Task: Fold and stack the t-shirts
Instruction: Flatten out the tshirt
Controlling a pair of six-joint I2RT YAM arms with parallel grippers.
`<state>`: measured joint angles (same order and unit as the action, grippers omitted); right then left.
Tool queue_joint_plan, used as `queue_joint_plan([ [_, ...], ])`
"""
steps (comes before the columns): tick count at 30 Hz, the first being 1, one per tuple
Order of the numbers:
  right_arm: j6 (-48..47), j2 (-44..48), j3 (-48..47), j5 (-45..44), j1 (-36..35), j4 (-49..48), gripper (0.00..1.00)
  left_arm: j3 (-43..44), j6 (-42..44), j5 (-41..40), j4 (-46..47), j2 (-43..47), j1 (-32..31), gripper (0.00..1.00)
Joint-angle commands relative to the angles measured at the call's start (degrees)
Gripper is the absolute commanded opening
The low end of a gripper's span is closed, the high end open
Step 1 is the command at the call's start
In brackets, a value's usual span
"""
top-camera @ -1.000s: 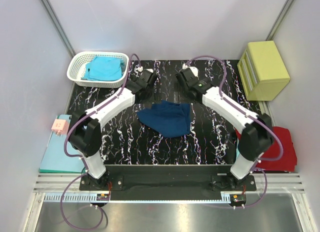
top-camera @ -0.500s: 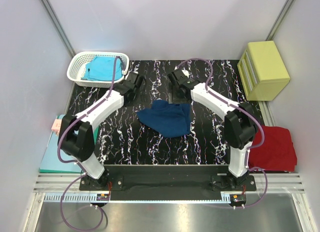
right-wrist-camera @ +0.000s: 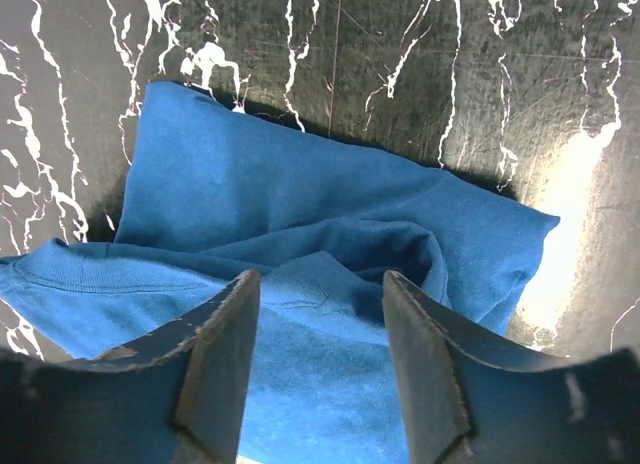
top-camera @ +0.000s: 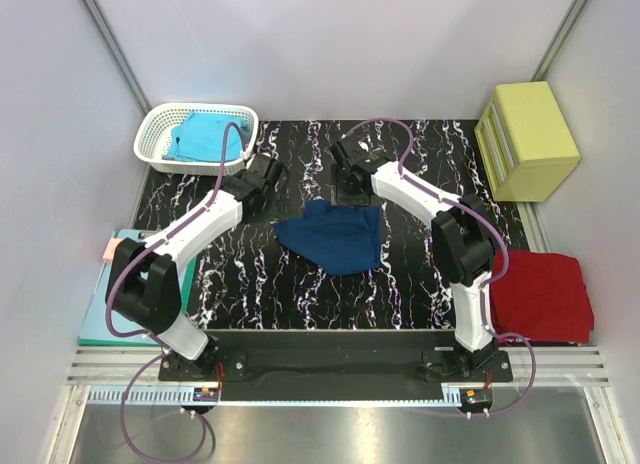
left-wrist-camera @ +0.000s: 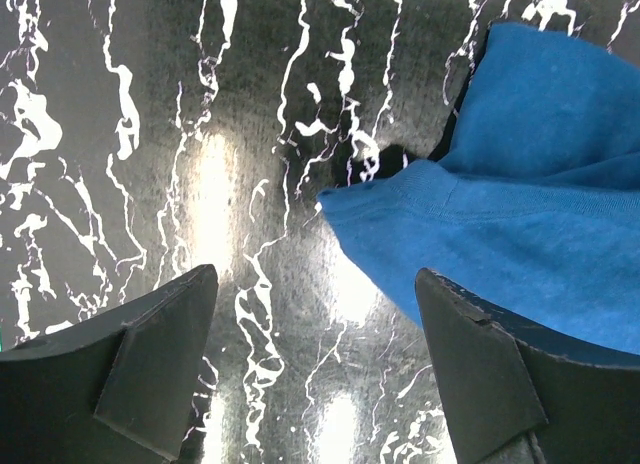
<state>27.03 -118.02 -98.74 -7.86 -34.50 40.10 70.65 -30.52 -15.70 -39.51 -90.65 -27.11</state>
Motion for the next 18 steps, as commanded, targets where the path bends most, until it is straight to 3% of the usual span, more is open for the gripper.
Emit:
queue_joint_plan([
  [1, 0.1, -0.5, -1.6, 0.1, 0.2, -0.6, 0.57, -0.9, -0.6, -1.0, 1.0, 2.7, 0.0, 0.85],
  [8, 0.2, 3.3, 3.4, -1.8, 0.2, -0.6, 0.23, -1.0, -0.7, -0.4, 1.1, 2.0, 0.0, 0.85],
  [9, 0.3, 4.1, 4.2, -2.2, 0.2, -0.6, 0.13, -1.0, -0.6, -0.3, 1.1, 1.8, 0.0, 0.85],
  [11, 0.2, 6.1, 6.4, -2.7, 0.2, -0.8, 0.08, -1.0, -0.7, -0.1, 1.1, 1.6, 0.0, 0.85],
  [13, 0.2, 8.3, 8.7, -4.2, 0.2, -0.8, 0.15, -1.0, -0.8, 0.2, 1.1, 1.4, 0.0, 0.85],
  [14, 0.4, 8.9, 9.3, -4.8, 0.1, -0.8, 0.23, -1.0, -0.9, 0.3, 1.1, 1.3, 0.0, 0.85],
  [15, 0.3, 9.8, 10.0, -5.5, 0.2, -0.8, 0.38, -1.0, -0.9, 0.6, 1.2, 1.3, 0.0, 0.85],
  [17, 0.2, 10.4, 11.2, -6.6, 0.2, -0.8, 0.4, -1.0, -1.1, 1.0, 1.3, 1.1, 0.0, 0.84],
  [18, 0.1, 10.7, 11.5, -6.6, 0.2, -1.0, 0.34, -0.9, -1.1, 1.5, 1.3, 0.8, 0.0, 0.84],
])
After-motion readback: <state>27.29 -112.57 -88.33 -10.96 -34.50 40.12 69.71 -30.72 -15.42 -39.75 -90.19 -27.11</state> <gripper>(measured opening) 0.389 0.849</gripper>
